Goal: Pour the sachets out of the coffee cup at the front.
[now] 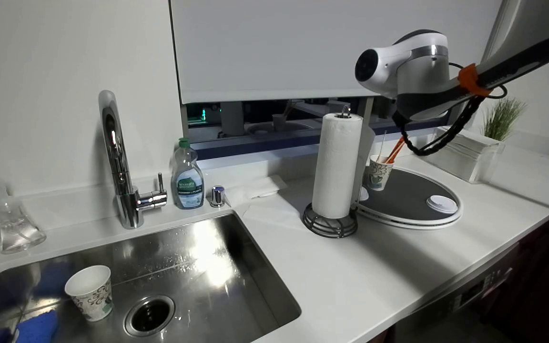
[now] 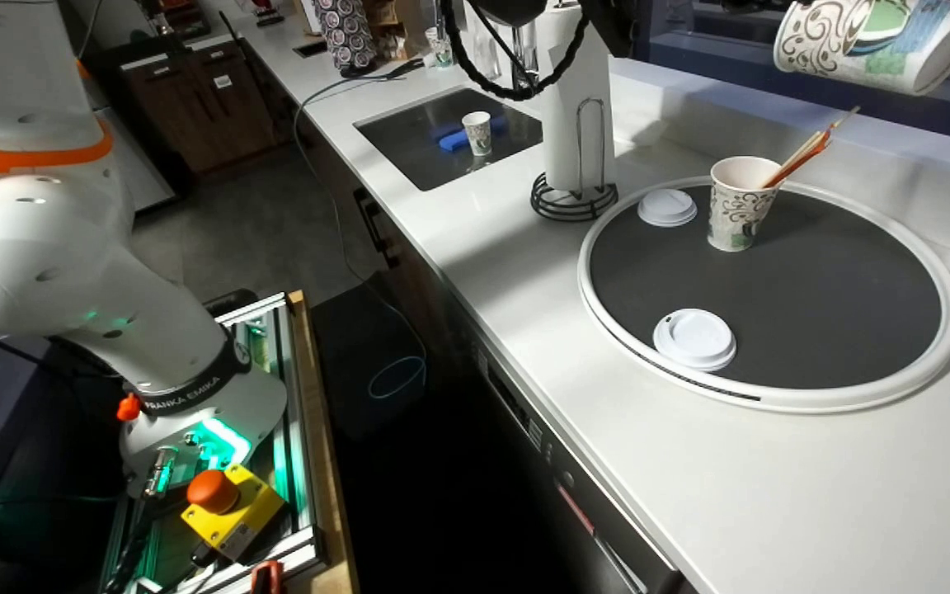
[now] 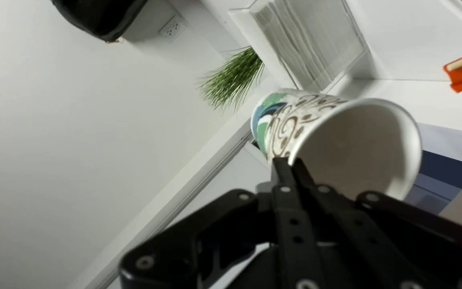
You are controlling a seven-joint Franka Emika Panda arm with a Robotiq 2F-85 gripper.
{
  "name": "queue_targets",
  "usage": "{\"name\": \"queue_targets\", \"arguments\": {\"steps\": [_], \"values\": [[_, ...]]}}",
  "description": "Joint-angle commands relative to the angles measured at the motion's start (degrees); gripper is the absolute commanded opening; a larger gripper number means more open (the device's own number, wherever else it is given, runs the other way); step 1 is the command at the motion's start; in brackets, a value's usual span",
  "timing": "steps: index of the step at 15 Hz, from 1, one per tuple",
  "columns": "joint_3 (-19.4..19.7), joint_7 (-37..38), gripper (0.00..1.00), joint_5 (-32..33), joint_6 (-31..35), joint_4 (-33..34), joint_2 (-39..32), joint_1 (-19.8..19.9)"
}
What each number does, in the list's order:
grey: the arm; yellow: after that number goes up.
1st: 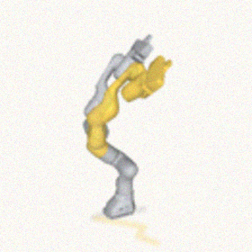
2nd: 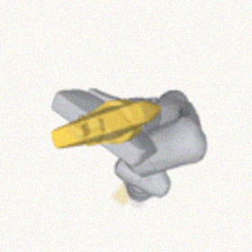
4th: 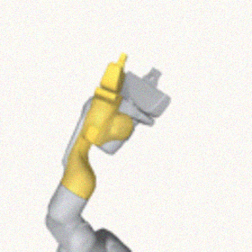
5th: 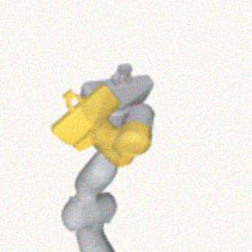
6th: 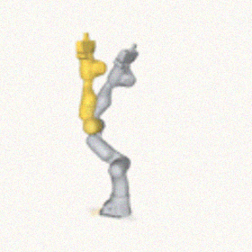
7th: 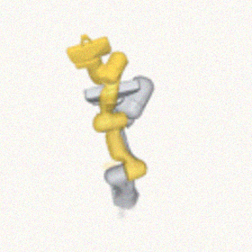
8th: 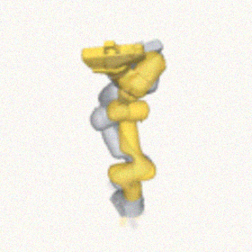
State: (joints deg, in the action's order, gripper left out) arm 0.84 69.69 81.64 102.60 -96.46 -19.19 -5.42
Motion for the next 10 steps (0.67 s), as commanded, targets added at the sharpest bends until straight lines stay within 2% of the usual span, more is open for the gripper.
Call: {"name": "queue_targets", "arguments": {"steps": [1, 10], "values": [[-0.2, -3.1, 0.01, 5.7, -2.5, 4.4, -4.7, -0.3], [-1.6, -12.6, 0.01, 11.3, -3.3, 8.4, -9.1, -1.8]]}}
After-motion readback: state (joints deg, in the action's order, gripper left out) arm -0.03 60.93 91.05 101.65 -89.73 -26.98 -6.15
